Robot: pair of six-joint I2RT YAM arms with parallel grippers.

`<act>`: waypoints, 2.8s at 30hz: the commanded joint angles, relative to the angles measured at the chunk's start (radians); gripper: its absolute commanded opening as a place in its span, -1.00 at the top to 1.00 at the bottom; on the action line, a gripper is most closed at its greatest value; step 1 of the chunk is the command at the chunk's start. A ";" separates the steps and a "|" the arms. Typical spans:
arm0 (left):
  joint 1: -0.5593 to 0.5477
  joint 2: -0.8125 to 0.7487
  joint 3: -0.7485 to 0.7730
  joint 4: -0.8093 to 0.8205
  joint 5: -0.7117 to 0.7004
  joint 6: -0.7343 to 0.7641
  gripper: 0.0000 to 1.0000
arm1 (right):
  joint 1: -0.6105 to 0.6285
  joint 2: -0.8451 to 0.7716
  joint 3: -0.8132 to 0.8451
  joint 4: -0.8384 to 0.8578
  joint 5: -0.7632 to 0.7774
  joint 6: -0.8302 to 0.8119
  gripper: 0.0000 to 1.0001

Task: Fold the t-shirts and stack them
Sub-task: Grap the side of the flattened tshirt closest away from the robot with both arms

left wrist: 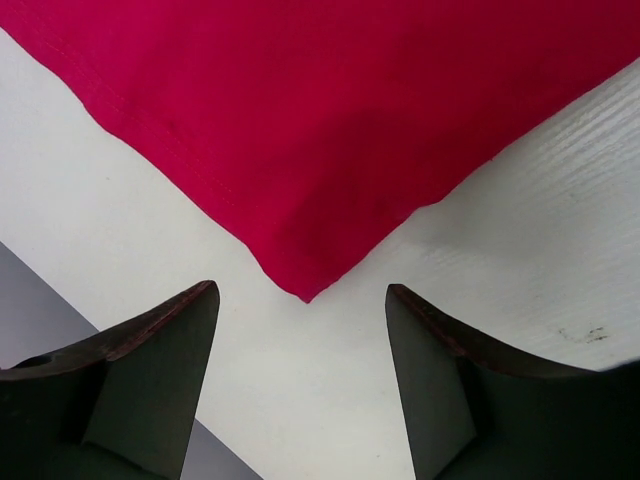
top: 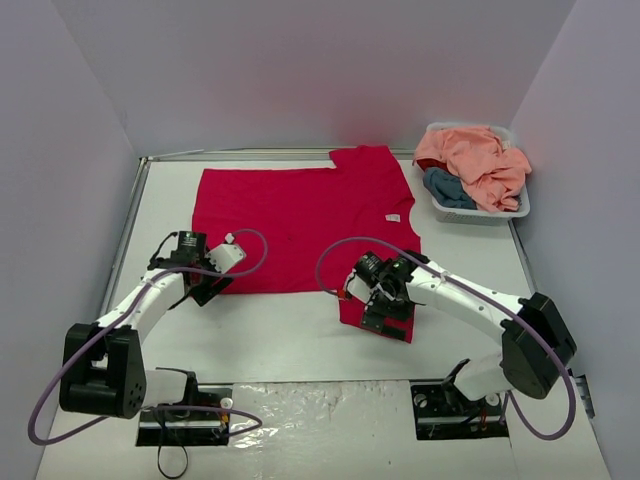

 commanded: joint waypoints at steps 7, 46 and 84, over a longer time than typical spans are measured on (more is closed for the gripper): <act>-0.006 0.011 0.034 -0.018 0.029 0.040 -0.25 | 0.007 0.121 -0.032 -0.072 -0.001 -0.006 -0.77; 0.051 0.201 -0.037 0.029 -0.020 0.218 0.48 | -0.008 0.035 -0.023 -0.069 -0.006 0.033 -0.83; 0.180 0.381 0.258 -0.067 0.032 -0.006 0.95 | 0.046 0.179 0.020 -0.091 -0.059 -0.058 -0.11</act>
